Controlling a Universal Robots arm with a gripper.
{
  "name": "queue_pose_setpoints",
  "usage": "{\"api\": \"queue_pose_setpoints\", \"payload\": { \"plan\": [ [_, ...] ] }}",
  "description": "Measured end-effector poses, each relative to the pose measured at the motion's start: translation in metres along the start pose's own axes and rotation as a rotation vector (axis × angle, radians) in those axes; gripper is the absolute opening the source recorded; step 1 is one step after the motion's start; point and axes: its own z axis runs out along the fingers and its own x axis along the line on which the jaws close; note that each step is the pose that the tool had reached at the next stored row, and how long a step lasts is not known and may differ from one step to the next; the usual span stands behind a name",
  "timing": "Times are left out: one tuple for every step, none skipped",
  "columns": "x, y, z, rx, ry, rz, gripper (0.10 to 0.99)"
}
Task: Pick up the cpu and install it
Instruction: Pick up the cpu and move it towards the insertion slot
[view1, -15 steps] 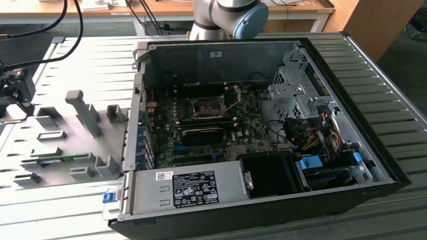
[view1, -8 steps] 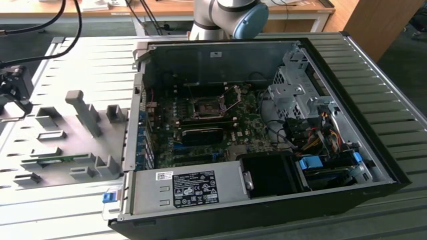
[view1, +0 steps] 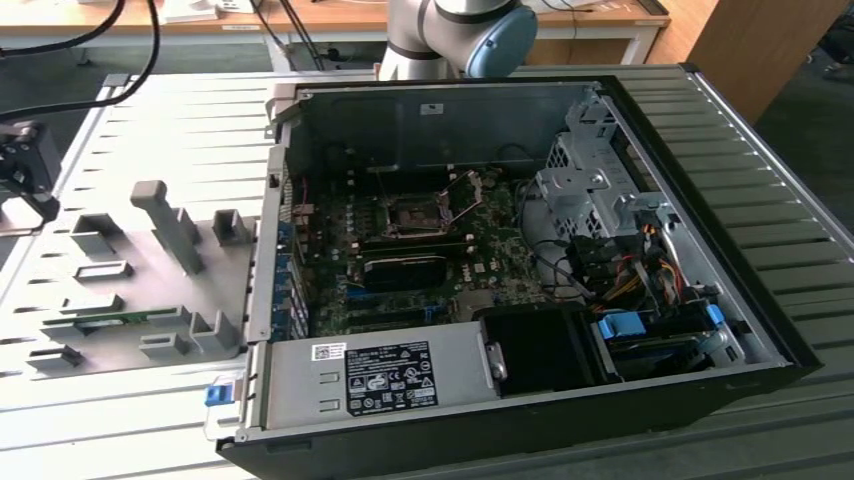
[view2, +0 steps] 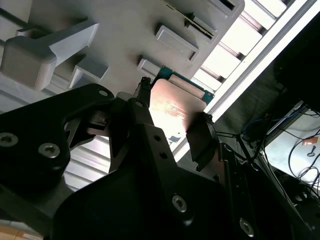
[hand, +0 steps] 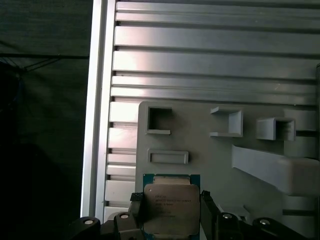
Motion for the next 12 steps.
{"api": "queue_pose_setpoints", "payload": {
  "plan": [
    [0.0, 0.0001, -0.0014, 0.0, 0.0, 0.0, 0.541],
    [0.0001, 0.0001, -0.0027, 0.0, 0.0001, 0.0, 0.541],
    [0.0001, 0.0002, -0.0041, 0.0, 0.0001, 0.0, 0.541],
    [0.0001, 0.0003, -0.0055, 0.0, 0.0001, 0.0, 0.541],
    [0.0001, 0.0003, -0.0068, 0.0, 0.0001, 0.0, 0.541],
    [0.0001, 0.0004, -0.008, 0.0, 0.0001, 0.0, 0.541],
    [0.0001, 0.0004, -0.0091, -0.001, 0.0001, 0.0, 0.541],
    [0.0001, 0.0005, -0.0101, -0.001, 0.0001, 0.0, 0.541],
    [0.0001, 0.0005, -0.011, -0.001, 0.0001, 0.0, 0.541],
    [0.0001, 0.0006, -0.0118, -0.001, 0.0, 0.0, 0.541],
    [0.0002, 0.0006, -0.0127, -0.001, 0.0, 0.0, 0.541],
    [0.0002, 0.0006, -0.0134, -0.001, 0.0, 0.0, 0.541]
  ]
}}
